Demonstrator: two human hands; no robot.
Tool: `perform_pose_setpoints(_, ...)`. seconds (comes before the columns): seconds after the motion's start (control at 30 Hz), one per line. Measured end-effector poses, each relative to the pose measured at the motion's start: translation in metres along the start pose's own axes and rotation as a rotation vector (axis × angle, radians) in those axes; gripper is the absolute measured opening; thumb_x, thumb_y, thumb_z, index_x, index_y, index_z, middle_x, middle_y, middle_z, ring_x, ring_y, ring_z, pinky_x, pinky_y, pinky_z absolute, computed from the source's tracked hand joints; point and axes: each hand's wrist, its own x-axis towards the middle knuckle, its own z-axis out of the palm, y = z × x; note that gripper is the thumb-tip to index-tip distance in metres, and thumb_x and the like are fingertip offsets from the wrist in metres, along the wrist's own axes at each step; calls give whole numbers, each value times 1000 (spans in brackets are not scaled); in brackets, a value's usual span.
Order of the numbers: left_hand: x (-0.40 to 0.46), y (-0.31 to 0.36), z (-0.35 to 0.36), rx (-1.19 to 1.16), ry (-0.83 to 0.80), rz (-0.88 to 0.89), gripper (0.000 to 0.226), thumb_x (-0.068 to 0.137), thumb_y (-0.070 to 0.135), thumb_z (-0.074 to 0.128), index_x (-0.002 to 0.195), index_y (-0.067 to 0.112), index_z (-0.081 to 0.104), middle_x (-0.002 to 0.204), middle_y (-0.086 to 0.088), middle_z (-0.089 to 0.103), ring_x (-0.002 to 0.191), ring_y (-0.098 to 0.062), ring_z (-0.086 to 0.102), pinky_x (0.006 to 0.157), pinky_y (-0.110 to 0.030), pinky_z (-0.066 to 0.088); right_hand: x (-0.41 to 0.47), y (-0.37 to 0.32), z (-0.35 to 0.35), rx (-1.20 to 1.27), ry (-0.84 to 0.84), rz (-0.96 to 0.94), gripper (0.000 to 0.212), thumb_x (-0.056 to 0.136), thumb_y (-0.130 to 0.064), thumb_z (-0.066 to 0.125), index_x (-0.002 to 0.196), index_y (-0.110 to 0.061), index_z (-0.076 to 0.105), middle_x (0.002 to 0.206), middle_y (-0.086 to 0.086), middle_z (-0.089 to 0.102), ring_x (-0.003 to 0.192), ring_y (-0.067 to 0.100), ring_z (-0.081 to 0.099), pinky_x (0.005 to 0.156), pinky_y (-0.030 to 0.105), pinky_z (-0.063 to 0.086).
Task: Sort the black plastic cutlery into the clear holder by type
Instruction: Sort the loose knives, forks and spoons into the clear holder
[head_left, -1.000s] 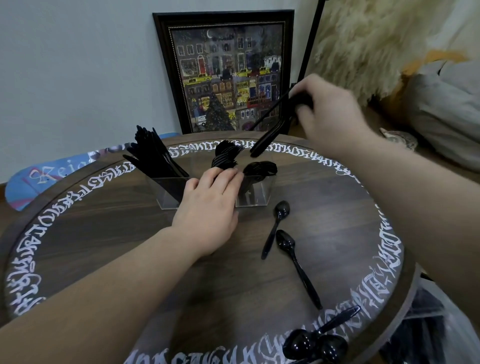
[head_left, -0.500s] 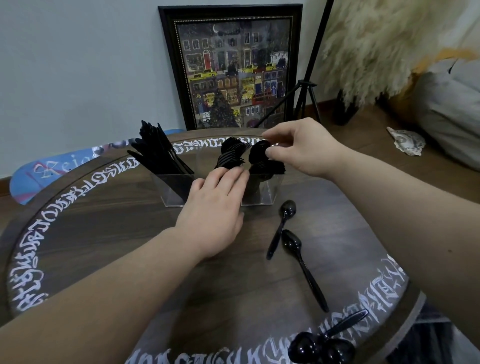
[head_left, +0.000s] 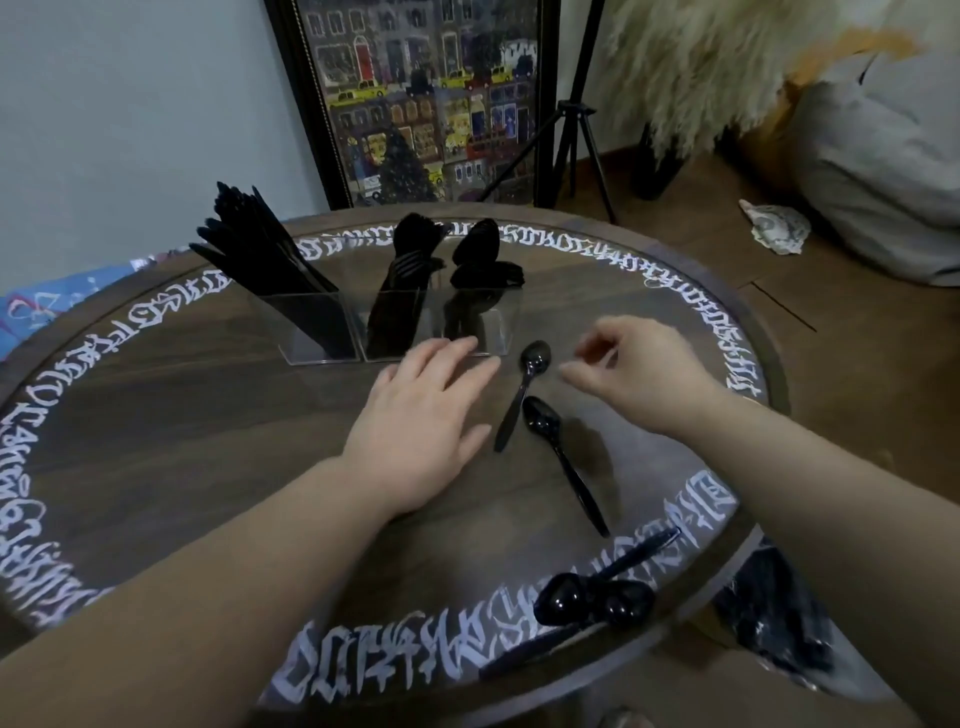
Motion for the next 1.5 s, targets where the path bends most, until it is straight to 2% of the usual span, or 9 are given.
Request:
perform_pose_setpoints(0.17, 1, 18, 19, 11, -302, 36, 56, 98, 48, 32, 150, 34, 16, 160, 11, 6, 145, -17, 2, 113, -46, 20, -15, 10, 33, -166, -218, 48, 38, 69, -57, 73, 79, -23, 58, 82, -5, 63, 79, 16, 57, 65, 28, 42)
perform_pose_setpoints(0.4, -10, 14, 9, 8, -384, -18, 46, 100, 39, 35, 145, 32, 35, 153, 20, 27, 142, -11, 15, 113, -43, 24, -23, 18, 37, -178, -226, 0, 6, 83, -31, 68, 85, -24, 68, 90, -1, 68, 92, 22, 62, 71, 25, 43)
perform_pose_setpoints(0.6, -31, 17, 4, 35, -371, -32, 36, 98, 36, 43, 130, 25, 57, 142, 13, 47, 129, -13, 41, 105, -33, 38, -61, 26, 10, -220, -312, -118, 52, 76, -50, 72, 120, -24, 60, 114, -4, 62, 106, 17, 55, 80, 25, 40)
perform_pose_setpoints(0.73, -47, 26, 1, 20, -336, -110, 26, 94, 34, 51, 114, 22, 64, 119, 6, 58, 107, -16, 56, 90, -33, 48, -89, 32, 3, -280, -449, -125, 67, 70, -57, 73, 128, -30, 52, 119, -3, 53, 111, 18, 46, 84, 28, 41)
perform_pose_setpoints(0.87, -64, 33, 0, -23, -287, -207, 4, 92, 27, 56, 92, 24, 58, 98, 4, 59, 89, -16, 55, 74, -30, 45, -103, 25, 9, -325, -487, -166, 44, 78, -41, 72, 120, -29, 60, 117, -2, 50, 108, 17, 49, 89, 30, 45)
perform_pose_setpoints(1.0, -80, 33, -1, -180, -208, -371, 15, 87, 24, 64, 88, 25, 49, 85, 7, 61, 81, -15, 57, 73, -33, 50, -101, 18, 27, -281, -357, -117, 17, 85, -28, 66, 99, -20, 71, 103, 0, 66, 96, 20, 61, 81, 31, 50)
perform_pose_setpoints(1.2, -94, 30, -1, -280, -191, -504, 33, 85, 26, 68, 115, 21, 55, 100, 4, 63, 92, -15, 58, 82, -31, 51, -97, 2, 46, -208, -192, -13, 16, 92, -24, 54, 99, -18, 68, 101, 3, 67, 97, 24, 60, 81, 33, 49)
perform_pose_setpoints(1.3, -96, 29, 3, -262, -148, -528, 46, 84, 37, 69, 125, 22, 55, 111, 3, 59, 97, -13, 56, 81, -28, 48, -100, 2, 46, -107, -200, 14, 21, 88, -28, 61, 106, -20, 69, 104, 0, 68, 99, 20, 61, 87, 35, 50)
perform_pose_setpoints(1.5, -83, 28, 6, -236, -133, -501, 28, 87, 36, 63, 113, 24, 62, 109, 3, 58, 96, -14, 57, 83, -32, 50, -93, -1, 51, -151, -267, 3, 13, 85, -27, 67, 96, -20, 68, 98, -2, 68, 96, 18, 61, 85, 33, 50)
